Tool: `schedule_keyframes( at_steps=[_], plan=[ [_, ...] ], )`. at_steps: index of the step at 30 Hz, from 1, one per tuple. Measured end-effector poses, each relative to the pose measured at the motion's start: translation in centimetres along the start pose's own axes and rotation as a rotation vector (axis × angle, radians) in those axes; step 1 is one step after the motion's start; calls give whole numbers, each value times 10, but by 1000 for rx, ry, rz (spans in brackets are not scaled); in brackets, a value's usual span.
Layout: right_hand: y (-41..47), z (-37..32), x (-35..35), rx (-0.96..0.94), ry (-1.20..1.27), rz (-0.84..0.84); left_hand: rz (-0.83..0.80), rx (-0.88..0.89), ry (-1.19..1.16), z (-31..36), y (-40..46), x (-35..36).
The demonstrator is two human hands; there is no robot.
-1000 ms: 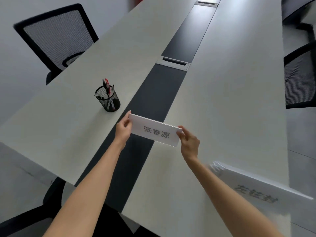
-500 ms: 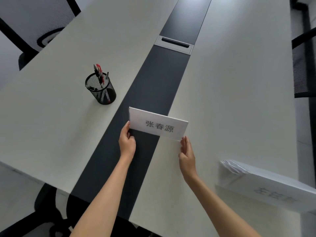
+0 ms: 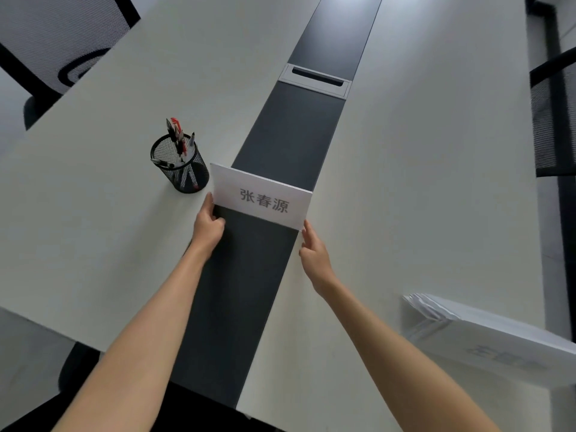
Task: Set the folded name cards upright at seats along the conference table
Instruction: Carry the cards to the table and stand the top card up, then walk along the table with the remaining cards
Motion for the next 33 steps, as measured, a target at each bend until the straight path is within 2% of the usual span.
schedule_keyframes(
  at_steps=[3,6,10,14,17,19,22,25,28,33],
  plan=[
    [-10,1,-18,1,-55,55,100,-24,9,7,-20,1],
    [-40,-12,-47,-97,-174,140,163,5,19,26,-60,18],
    [-112,-39,-105,-334,-354,332,-160,112,-75,59,-122,99],
    [-208,-34,-194,-541,-443,709,-511,235,-104,91,-189,188],
    [-259,17,-272,-430,-350,967,-650,267,-79,101,-230,229],
    [-274,62,-316,-277,-231,1042,-728,280,-13,101,-249,250],
    [-266,128,-359,-28,27,939,-786,303,51,98,-267,273],
    [-240,163,-360,70,169,659,-692,354,33,105,-274,279],
    [-217,167,-348,27,150,439,-540,361,48,108,-282,276],
    [-204,160,-387,-132,105,368,-369,341,67,106,-333,297]
  ],
)
Point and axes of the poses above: each hand's wrist, its own y-axis towards the middle knuckle, its own x-axis out of the palm, z = x × y, the point moved 9 cm from there along y, towards the middle knuckle, and after that the axes turned 14 degrees about x, right-handed, at the moved point
